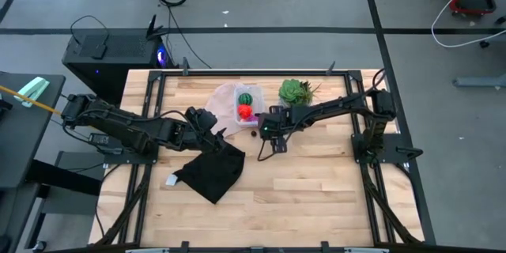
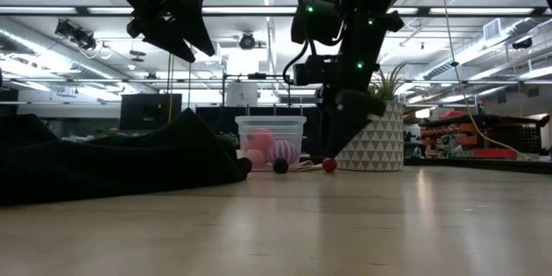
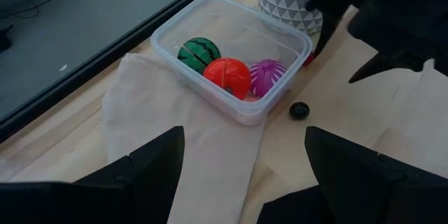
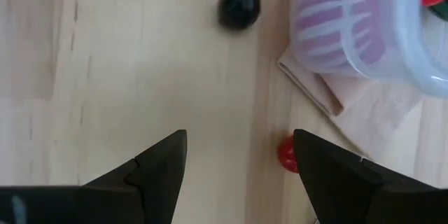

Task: Pick and placing Produce into tupperware
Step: Put the cherry into the transparent bin

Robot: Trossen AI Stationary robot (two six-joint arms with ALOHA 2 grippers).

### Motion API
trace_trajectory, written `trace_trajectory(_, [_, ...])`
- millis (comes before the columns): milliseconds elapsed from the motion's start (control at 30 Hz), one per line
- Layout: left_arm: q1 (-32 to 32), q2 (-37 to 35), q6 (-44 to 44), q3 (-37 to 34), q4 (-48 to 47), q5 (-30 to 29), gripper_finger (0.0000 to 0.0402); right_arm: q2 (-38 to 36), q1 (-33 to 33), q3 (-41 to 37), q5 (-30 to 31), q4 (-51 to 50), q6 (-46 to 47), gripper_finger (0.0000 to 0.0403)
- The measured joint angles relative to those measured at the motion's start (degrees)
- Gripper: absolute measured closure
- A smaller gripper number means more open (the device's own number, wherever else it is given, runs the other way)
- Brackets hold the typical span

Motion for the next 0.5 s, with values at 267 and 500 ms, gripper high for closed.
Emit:
trace_trajectory(267, [0.0, 0.0, 0.1, 0.0, -0.1, 0.0, 0.01, -2.5, 7.7, 2.4, 2.3, -12.7, 5.7, 0.0143])
trace_trajectory(500, [0.0, 0.0, 0.5, 0.0, -0.1, 0.0, 0.01, -11.2, 19.2, -0.3, -0.2, -27.2, 40.0, 0.0157])
